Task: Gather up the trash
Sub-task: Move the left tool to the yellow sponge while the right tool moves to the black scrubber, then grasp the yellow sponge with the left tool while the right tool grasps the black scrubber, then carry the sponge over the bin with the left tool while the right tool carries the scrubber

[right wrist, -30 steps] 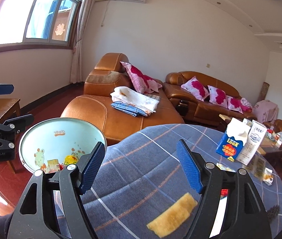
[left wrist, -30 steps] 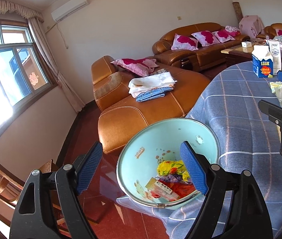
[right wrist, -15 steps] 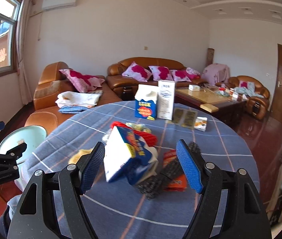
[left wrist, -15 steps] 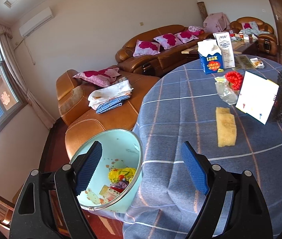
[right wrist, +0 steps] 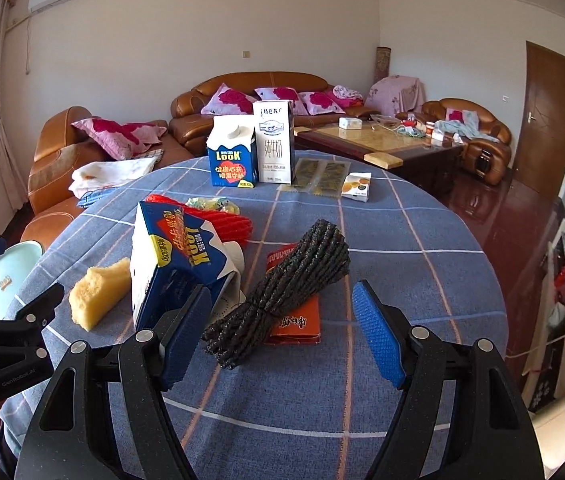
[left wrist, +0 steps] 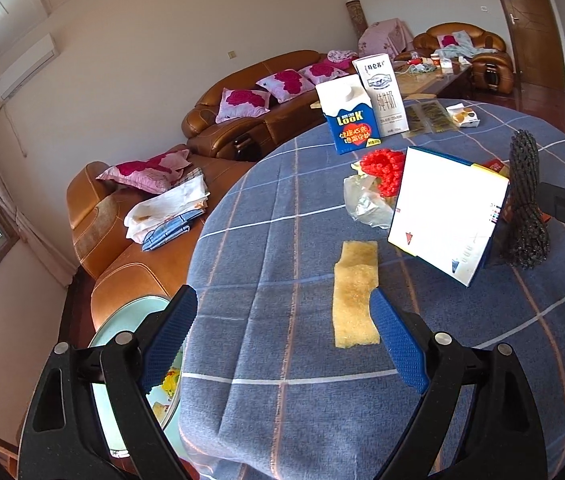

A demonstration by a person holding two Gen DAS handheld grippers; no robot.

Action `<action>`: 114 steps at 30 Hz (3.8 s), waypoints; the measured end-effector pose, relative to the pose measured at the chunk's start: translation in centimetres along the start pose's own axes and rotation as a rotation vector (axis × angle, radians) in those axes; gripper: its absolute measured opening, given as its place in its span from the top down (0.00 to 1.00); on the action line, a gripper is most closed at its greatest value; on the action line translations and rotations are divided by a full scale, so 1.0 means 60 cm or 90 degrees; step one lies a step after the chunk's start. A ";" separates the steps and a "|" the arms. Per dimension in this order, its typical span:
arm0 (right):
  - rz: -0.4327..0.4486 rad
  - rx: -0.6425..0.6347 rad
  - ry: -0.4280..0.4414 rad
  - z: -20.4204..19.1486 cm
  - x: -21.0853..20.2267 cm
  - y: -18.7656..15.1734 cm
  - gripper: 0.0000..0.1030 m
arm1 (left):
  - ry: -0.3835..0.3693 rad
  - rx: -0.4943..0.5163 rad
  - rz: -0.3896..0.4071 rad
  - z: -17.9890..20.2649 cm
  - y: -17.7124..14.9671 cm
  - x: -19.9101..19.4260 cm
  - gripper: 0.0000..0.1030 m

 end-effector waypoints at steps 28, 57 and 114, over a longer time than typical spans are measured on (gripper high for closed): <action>-0.027 0.000 0.080 -0.015 -0.010 0.008 0.90 | -0.083 -0.054 -0.016 -0.035 0.004 0.007 0.75; 0.089 -0.117 0.166 -0.131 -0.059 0.092 0.90 | 0.074 -0.149 0.027 -0.193 -0.005 -0.057 0.75; 0.066 -0.303 0.363 -0.377 0.069 0.106 0.90 | 0.246 -0.196 -0.048 -0.357 -0.087 -0.045 0.75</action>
Point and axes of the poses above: each gripper's, at about its wrist camera, not at the fingertips, and x roughly the way its jaws point, z to its right, y to its top, the point moved 3 cm from there along x, roughly the way its jaws point, and after that the axes turned 4 degrees about -x, right-handed, at the moved point
